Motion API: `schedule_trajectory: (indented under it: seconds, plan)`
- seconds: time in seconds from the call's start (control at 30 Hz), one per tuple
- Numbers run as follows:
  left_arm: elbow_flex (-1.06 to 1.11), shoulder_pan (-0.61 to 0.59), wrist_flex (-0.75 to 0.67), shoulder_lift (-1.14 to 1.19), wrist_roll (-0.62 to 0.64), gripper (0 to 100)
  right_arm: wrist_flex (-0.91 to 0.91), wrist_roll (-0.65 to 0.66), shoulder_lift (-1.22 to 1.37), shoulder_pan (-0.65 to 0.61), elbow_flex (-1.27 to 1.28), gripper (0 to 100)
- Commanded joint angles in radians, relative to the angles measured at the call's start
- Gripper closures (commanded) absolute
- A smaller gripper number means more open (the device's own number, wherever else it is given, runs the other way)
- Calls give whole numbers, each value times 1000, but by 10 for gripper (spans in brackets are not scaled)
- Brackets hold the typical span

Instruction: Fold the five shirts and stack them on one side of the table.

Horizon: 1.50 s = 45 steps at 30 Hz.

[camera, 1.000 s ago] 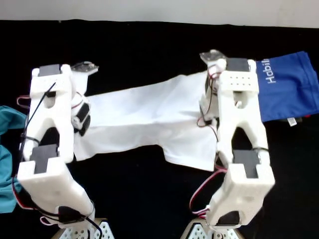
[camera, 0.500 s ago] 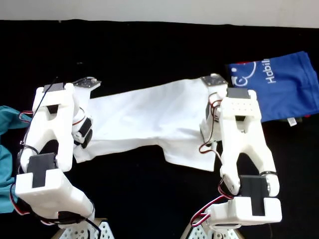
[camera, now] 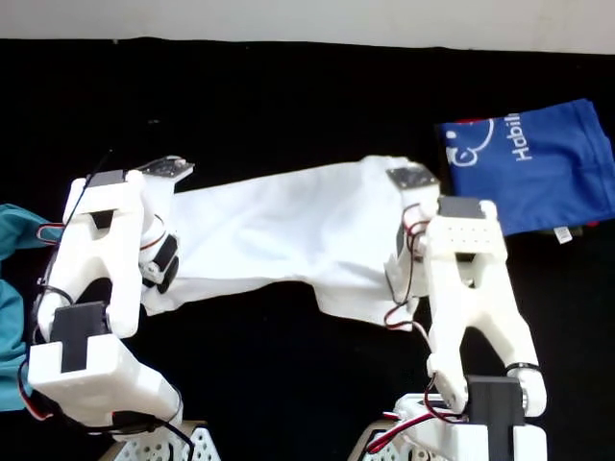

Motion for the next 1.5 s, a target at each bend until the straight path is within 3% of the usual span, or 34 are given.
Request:
schedule_trajectory:
  seconds: [0.0, 0.23, 0.4, 0.53, 0.73, 0.8, 0.93, 1.0, 1.2, 1.47]
  plan:
    - [2, -13, -11, -48, -9, 991, -56, 12, -33, -7, 42, 993]
    - [-2, -15, -3, -47, -8, 986, -39, 12, -44, -5, 48, 981]
    - [-56, -41, 74, -58, -9, 880, 88, 12, -45, -8, -50, 796]
    - [-208, -82, 190, -58, -9, 801, 242, 12, -45, -8, -214, 746]
    - [-535, -108, 324, -50, -6, 800, 349, 6, -35, -5, -460, 746]
    - [-599, -102, 322, -47, -3, 800, 294, 5, -31, -7, -504, 768]
    - [-621, -59, 288, -45, -2, 872, 107, 5, -28, -10, -507, 997]
    - [-579, -15, 227, -36, 32, 994, 56, 5, 8, -28, -515, 964]
    - [-518, 113, 32, 182, 175, 991, -64, 5, 257, -67, -568, 979]
    - [-779, -5, -25, 565, 235, 991, -199, 5, 576, -62, -811, 979]
